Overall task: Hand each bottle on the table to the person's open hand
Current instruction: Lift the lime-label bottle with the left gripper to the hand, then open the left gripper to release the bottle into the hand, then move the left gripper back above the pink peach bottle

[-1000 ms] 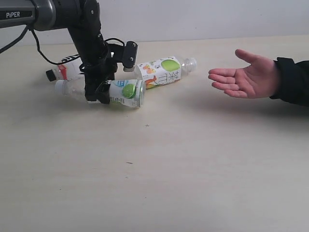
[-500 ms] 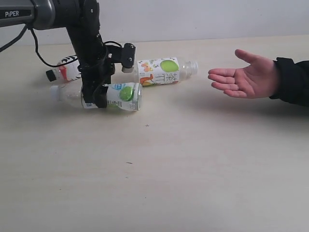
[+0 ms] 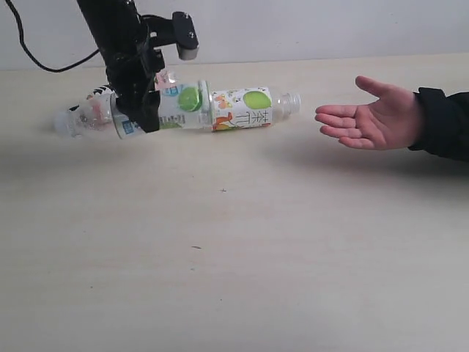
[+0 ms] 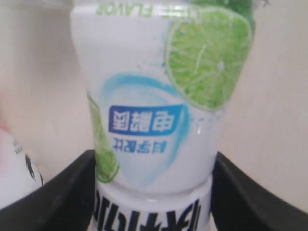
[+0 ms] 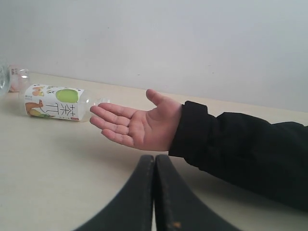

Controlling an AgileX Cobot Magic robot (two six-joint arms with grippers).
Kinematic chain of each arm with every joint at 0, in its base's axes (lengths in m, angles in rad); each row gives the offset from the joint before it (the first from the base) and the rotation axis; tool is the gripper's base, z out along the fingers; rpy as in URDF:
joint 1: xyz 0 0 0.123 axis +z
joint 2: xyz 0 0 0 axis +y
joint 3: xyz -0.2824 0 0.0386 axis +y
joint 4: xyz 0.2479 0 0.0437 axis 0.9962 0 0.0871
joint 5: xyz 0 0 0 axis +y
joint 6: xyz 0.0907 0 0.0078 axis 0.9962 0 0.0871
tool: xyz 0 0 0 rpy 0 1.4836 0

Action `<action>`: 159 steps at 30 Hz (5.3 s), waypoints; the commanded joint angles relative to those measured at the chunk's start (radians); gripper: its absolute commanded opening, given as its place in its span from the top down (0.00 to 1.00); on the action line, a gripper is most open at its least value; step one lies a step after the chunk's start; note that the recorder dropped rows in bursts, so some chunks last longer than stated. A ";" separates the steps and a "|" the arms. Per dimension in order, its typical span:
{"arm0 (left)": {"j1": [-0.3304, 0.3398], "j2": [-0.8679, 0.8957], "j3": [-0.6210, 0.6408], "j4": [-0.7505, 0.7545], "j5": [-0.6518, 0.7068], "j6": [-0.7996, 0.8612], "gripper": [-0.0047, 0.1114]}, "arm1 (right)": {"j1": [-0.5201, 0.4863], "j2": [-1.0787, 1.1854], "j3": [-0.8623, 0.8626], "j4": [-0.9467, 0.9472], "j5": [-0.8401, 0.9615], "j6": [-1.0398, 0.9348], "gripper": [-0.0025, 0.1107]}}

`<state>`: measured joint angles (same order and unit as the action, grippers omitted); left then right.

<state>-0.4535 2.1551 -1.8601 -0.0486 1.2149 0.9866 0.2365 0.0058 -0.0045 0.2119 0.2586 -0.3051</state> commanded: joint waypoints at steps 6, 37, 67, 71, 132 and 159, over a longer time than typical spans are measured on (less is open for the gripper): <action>-0.159 -0.122 -0.002 -0.010 0.006 -0.408 0.96 | -0.004 -0.006 0.005 -0.001 -0.013 -0.006 0.98; -0.373 -0.062 -0.030 -0.738 -0.798 -1.139 0.96 | -0.004 -0.006 0.005 -0.001 -0.013 -0.006 0.98; -0.324 0.334 -0.248 -0.961 -0.809 -1.137 0.96 | -0.004 -0.006 0.005 -0.001 -0.013 -0.006 0.98; -0.324 0.334 -0.248 -0.967 -0.795 -1.121 0.87 | -0.004 -0.006 0.005 -0.001 -0.013 -0.006 0.98; -0.029 0.031 -0.248 -0.628 0.006 -0.665 0.95 | -0.004 -0.006 0.005 -0.001 -0.013 -0.004 0.98; 0.087 -0.003 -0.002 -0.101 -0.129 -0.677 0.95 | -0.004 -0.006 0.005 -0.001 -0.013 -0.004 0.98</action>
<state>-0.3648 2.1863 -1.9185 -0.2176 1.1653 0.3335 0.2365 0.0058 -0.0045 0.2119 0.2586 -0.3051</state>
